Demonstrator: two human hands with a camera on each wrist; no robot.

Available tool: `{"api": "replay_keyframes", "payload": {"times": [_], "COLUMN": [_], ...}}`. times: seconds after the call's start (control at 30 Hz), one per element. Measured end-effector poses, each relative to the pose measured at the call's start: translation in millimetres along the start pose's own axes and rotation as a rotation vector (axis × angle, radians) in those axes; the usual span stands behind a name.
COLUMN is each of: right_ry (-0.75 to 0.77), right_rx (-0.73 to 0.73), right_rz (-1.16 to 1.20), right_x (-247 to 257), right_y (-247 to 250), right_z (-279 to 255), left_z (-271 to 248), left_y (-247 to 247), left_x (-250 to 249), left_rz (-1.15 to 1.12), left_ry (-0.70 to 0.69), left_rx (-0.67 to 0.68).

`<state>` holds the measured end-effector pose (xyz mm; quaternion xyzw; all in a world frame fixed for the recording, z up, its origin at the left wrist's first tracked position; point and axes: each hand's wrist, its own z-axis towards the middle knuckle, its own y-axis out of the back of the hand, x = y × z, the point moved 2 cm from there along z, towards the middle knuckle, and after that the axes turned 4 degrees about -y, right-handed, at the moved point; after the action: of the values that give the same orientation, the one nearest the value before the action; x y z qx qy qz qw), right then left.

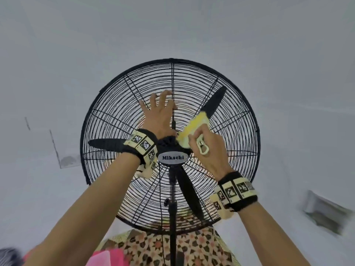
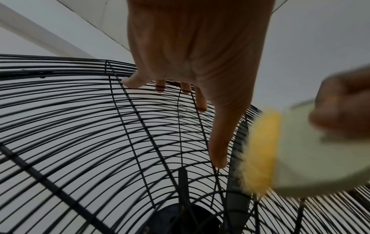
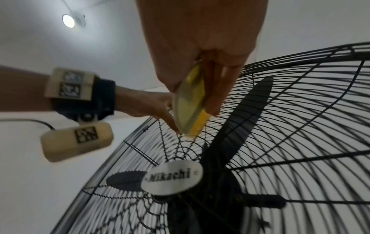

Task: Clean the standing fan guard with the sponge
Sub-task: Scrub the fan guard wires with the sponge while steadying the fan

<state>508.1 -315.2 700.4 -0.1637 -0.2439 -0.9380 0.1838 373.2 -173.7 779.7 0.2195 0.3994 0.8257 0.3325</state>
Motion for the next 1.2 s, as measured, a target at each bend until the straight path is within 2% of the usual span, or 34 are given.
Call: {"api": "replay_keyframes", "payload": {"times": [0.1,0.17,0.23,0.33,0.37,0.43,0.53,0.57,0.63,0.7,0.8,0.9,1.0,1.1,1.2], "right_ry": [-0.205,-0.278,-0.223,-0.032,-0.035,-0.135,-0.258,-0.236,-0.093,0.0,-0.098,-0.196,-0.17,-0.066,-0.086], "right_rx": [-0.001,0.05,0.089,0.125,0.125,0.102,0.081,0.06,0.013,0.039,0.039,0.043,0.134,0.174,0.19], "right_rz": [-0.094,-0.219,-0.169,-0.057,-0.042,-0.065,-0.262,-0.255,-0.161,-0.11,-0.098,-0.149,-0.014,-0.013,-0.04], "right_x": [-21.2,-26.4,-20.0,-6.3,-6.4,-12.3,-17.0,-13.8,-6.2,-3.8,-12.5,-18.2,-19.2,-19.5,-33.8], "right_y": [2.4,9.4,17.5,21.3,20.0,16.8,17.1,19.0,20.0,15.7,9.7,19.1,31.7,37.5,34.6], "right_z": [2.9,7.6,13.8,19.5,19.6,17.2,18.8,20.2,23.4,22.6,18.3,19.4,20.7,29.4,33.6], "left_z": [1.3,2.3,1.2,0.7,0.2,-0.6,0.6,0.9,1.2,0.5,-4.8,-3.6,15.9,37.2,44.4], "left_y": [0.6,0.5,0.2,0.0,0.0,0.2,0.7,1.0,-0.3,-3.5,-4.0,2.8,14.8,18.1,16.5], "left_x": [1.7,1.5,-0.5,-1.0,-0.2,2.2,4.1,4.0,4.3,7.1,6.1,-6.7,-11.9,-5.2,-4.5], "left_rz": [-0.002,-0.008,-0.004,-0.008,-0.008,-0.004,-0.009,-0.008,0.004,0.009,0.086,0.34,0.282,0.247,0.307], "left_ry": [0.01,0.006,0.004,-0.001,0.004,0.014,0.017,0.017,0.011,0.003,-0.005,-0.067,-0.098,-0.056,-0.054], "left_rx": [0.015,0.014,0.011,-0.006,-0.002,0.007,0.011,0.013,0.012,0.012,0.006,-0.03,-0.127,-0.034,0.03]}}
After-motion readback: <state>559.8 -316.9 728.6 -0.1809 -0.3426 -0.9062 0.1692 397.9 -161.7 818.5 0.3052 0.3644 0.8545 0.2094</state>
